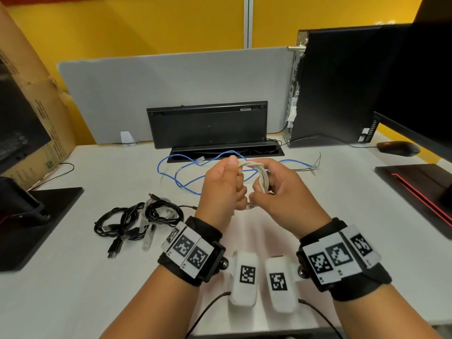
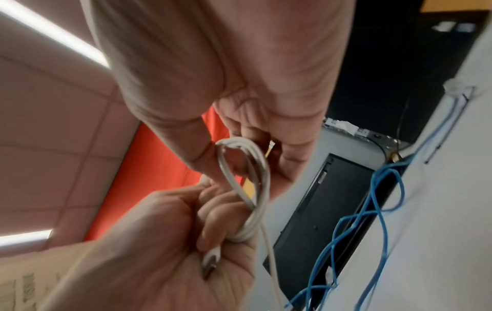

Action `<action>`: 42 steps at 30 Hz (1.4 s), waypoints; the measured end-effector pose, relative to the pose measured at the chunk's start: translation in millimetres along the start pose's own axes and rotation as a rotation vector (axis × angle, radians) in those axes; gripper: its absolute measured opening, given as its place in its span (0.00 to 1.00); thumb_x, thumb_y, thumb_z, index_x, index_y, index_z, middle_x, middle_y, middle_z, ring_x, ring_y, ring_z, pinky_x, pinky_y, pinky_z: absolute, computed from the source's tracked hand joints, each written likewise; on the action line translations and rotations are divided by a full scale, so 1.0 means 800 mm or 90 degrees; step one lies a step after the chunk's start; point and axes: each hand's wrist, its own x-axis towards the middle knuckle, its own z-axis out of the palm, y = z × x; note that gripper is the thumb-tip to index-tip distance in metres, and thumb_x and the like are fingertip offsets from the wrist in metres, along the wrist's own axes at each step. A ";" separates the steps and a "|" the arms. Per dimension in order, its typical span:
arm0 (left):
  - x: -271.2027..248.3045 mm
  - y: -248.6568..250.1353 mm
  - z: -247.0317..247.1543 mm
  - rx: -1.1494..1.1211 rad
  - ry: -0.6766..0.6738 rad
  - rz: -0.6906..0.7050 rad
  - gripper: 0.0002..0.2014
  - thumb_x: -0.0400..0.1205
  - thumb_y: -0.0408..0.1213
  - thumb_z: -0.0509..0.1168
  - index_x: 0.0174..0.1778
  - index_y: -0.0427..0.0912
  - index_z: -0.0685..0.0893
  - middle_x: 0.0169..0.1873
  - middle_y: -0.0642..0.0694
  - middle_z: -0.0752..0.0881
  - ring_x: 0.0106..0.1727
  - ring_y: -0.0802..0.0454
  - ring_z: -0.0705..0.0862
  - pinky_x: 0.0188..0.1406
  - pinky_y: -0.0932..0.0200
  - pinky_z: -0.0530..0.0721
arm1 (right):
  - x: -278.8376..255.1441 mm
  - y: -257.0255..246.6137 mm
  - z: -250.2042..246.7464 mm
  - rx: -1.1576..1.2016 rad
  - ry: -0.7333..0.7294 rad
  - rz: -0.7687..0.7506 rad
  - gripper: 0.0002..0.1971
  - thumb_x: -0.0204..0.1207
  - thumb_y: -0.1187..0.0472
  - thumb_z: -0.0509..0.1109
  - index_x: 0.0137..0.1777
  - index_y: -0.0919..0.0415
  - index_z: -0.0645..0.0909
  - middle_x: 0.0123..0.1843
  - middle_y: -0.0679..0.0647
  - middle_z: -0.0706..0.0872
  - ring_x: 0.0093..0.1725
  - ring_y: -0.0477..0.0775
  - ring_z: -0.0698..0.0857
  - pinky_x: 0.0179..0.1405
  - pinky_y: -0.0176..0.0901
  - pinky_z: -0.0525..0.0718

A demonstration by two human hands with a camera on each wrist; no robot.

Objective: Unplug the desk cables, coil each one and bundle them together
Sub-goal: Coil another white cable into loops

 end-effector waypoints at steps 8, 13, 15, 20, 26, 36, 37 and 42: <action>0.001 0.003 -0.005 0.023 0.026 0.032 0.17 0.89 0.44 0.53 0.33 0.47 0.69 0.22 0.51 0.60 0.21 0.55 0.55 0.21 0.63 0.54 | 0.010 0.013 -0.015 -0.104 0.110 0.095 0.04 0.69 0.66 0.75 0.41 0.58 0.88 0.28 0.52 0.90 0.30 0.52 0.90 0.42 0.55 0.91; 0.003 0.006 -0.009 0.045 0.044 0.041 0.18 0.89 0.44 0.52 0.32 0.46 0.68 0.22 0.51 0.61 0.21 0.55 0.56 0.20 0.64 0.56 | 0.008 0.009 -0.015 0.071 0.094 0.124 0.07 0.72 0.71 0.74 0.33 0.64 0.88 0.30 0.55 0.90 0.34 0.55 0.89 0.44 0.48 0.89; 0.003 0.007 -0.011 0.048 0.049 0.038 0.18 0.89 0.43 0.52 0.32 0.46 0.68 0.22 0.51 0.61 0.21 0.55 0.57 0.21 0.63 0.56 | 0.010 0.006 -0.017 0.170 0.083 0.144 0.07 0.75 0.73 0.70 0.37 0.71 0.87 0.27 0.53 0.88 0.34 0.54 0.87 0.43 0.45 0.88; 0.005 0.009 -0.012 0.074 0.061 0.043 0.17 0.88 0.42 0.52 0.32 0.46 0.68 0.22 0.49 0.60 0.20 0.55 0.57 0.20 0.64 0.58 | 0.008 -0.003 -0.023 0.310 0.059 0.205 0.08 0.79 0.72 0.65 0.46 0.76 0.86 0.24 0.51 0.67 0.22 0.48 0.66 0.23 0.39 0.78; 0.007 0.004 -0.012 0.076 0.101 0.016 0.17 0.87 0.40 0.52 0.31 0.46 0.66 0.23 0.48 0.59 0.20 0.55 0.56 0.21 0.64 0.56 | 0.008 0.002 -0.043 -0.049 0.061 0.088 0.09 0.77 0.66 0.69 0.44 0.57 0.92 0.24 0.46 0.82 0.22 0.45 0.74 0.21 0.31 0.73; -0.002 0.008 0.000 -0.403 -0.069 -0.097 0.16 0.90 0.46 0.50 0.39 0.42 0.70 0.24 0.53 0.54 0.19 0.59 0.55 0.16 0.66 0.67 | 0.013 0.016 -0.040 -0.405 0.150 -0.120 0.04 0.74 0.62 0.75 0.42 0.57 0.92 0.37 0.54 0.89 0.39 0.53 0.84 0.47 0.50 0.81; -0.002 0.008 0.001 -0.422 -0.079 -0.095 0.16 0.90 0.46 0.50 0.39 0.41 0.70 0.25 0.52 0.53 0.19 0.59 0.56 0.18 0.66 0.69 | 0.012 0.017 -0.037 -0.356 0.171 -0.114 0.04 0.74 0.62 0.76 0.40 0.56 0.92 0.35 0.52 0.89 0.37 0.52 0.86 0.44 0.46 0.83; 0.001 0.002 0.001 -0.479 -0.111 -0.115 0.16 0.90 0.45 0.50 0.40 0.41 0.71 0.19 0.53 0.60 0.18 0.59 0.64 0.23 0.64 0.76 | 0.016 0.020 -0.022 -0.073 0.201 -0.013 0.08 0.71 0.68 0.75 0.38 0.55 0.92 0.31 0.48 0.91 0.32 0.48 0.90 0.42 0.42 0.91</action>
